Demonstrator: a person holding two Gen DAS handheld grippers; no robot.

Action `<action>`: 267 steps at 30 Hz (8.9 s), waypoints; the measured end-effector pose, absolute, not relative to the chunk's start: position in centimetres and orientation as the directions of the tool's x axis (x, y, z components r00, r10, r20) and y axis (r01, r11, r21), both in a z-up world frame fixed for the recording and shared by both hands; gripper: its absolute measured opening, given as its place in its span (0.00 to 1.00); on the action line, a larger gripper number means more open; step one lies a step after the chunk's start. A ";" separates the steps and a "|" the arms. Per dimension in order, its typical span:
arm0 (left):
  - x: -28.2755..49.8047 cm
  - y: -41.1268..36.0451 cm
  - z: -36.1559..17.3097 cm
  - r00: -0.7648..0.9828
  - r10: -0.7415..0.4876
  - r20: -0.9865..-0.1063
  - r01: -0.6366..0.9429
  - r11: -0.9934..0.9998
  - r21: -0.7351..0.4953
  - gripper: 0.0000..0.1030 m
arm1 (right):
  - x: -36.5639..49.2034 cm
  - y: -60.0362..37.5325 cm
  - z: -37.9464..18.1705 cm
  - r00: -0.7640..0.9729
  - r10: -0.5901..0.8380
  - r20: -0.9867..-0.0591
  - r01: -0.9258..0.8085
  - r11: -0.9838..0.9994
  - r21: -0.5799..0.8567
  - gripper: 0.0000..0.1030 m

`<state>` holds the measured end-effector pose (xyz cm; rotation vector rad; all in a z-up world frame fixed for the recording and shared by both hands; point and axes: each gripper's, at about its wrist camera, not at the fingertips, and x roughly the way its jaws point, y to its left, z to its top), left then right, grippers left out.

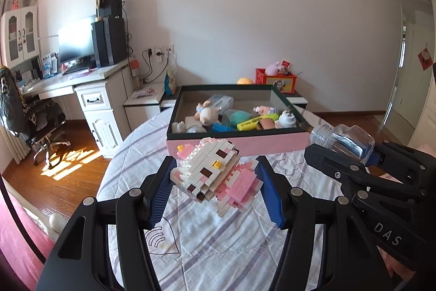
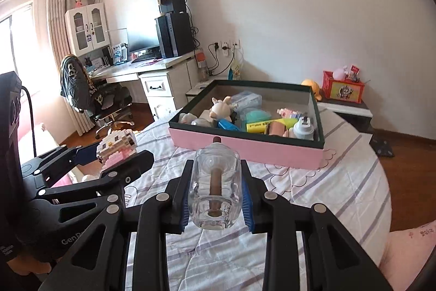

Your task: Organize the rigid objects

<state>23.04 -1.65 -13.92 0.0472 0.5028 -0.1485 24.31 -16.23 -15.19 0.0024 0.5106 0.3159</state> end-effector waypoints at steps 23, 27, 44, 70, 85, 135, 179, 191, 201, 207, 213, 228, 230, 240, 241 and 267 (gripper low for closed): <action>11.4 -1.6 -5.5 0.975 -0.080 -0.207 0.096 0.993 0.070 0.59 | 12.6 -15.9 -6.3 0.929 0.270 -0.253 -0.283 0.959 -0.016 0.30; 11.4 -1.7 -5.4 0.978 -0.075 -0.196 0.091 0.993 0.073 0.59 | 12.5 -15.6 -6.2 0.931 0.270 -0.247 -0.283 0.959 -0.020 0.30; 16.0 -3.1 -6.8 0.970 -0.076 -0.230 0.099 0.991 0.091 0.59 | 16.6 -15.5 -7.0 0.921 0.260 -0.291 -0.277 0.961 -0.016 0.30; 52.2 -7.1 -17.1 0.812 -0.020 -0.583 0.169 0.965 0.203 0.59 | 48.8 -18.4 -16.0 0.782 0.213 -0.586 -0.276 0.961 -0.018 0.30; 54.0 -7.3 -18.7 0.782 0.077 -0.619 0.121 0.955 0.271 0.82 | 51.8 -18.6 -18.1 0.730 0.141 -0.668 -0.211 0.977 -0.024 0.40; 13.5 -0.4 -2.4 0.983 -0.084 -0.166 0.086 0.996 0.004 1.00 | 12.9 -18.3 -3.5 0.959 0.113 -0.258 -0.108 0.994 0.031 1.00; 1.3 0.4 1.5 0.999 -0.037 -0.014 0.038 0.998 0.052 1.00 | 0.4 -16.3 0.0 0.999 0.036 -0.036 -0.037 0.999 -0.034 1.00; 1.4 0.4 1.4 0.999 -0.035 -0.019 0.036 0.998 0.051 1.00 | 0.3 -16.1 0.0 0.999 0.028 -0.038 -0.030 0.999 -0.032 1.00; 1.1 0.4 1.3 1.000 -0.026 -0.018 0.027 0.998 0.054 1.00 | 0.0 -16.0 -0.3 1.000 0.010 -0.029 -0.011 0.999 -0.035 1.00; 1.1 0.1 1.4 1.000 -0.023 -0.016 0.024 0.998 0.057 1.00 | -0.2 -15.9 -0.2 1.000 0.002 -0.020 -0.002 0.999 -0.034 1.00; 1.2 -0.1 1.4 1.000 -0.018 -0.016 0.019 0.998 0.061 1.00 | -0.1 -15.9 -0.1 1.000 -0.011 -0.020 0.010 0.999 -0.035 1.00; 1.0 -0.2 1.4 1.000 -0.015 0.004 0.015 0.998 0.059 1.00 | 0.1 -15.9 -0.1 1.000 -0.010 -0.023 0.009 0.999 -0.032 1.00; 1.0 -0.2 1.4 1.000 -0.015 0.005 0.014 0.998 0.060 1.00 | 0.1 -15.9 -0.2 1.000 -0.011 -0.022 0.010 0.999 -0.034 1.00; 1.0 -0.1 1.4 1.000 -0.011 0.005 0.011 0.998 0.061 1.00 | 0.0 -15.9 -0.1 1.000 -0.008 -0.021 0.008 0.999 -0.033 1.00; 1.0 -0.1 1.4 1.000 -0.011 0.006 0.010 0.998 0.062 1.00 | 0.0 -15.9 -0.1 1.000 -0.009 -0.022 0.008 0.999 -0.032 1.00; 0.9 0.1 1.4 1.000 -0.011 0.005 0.010 0.998 0.062 1.00 | 0.0 -15.9 -0.1 1.000 -0.009 -0.024 0.008 0.999 -0.031 1.00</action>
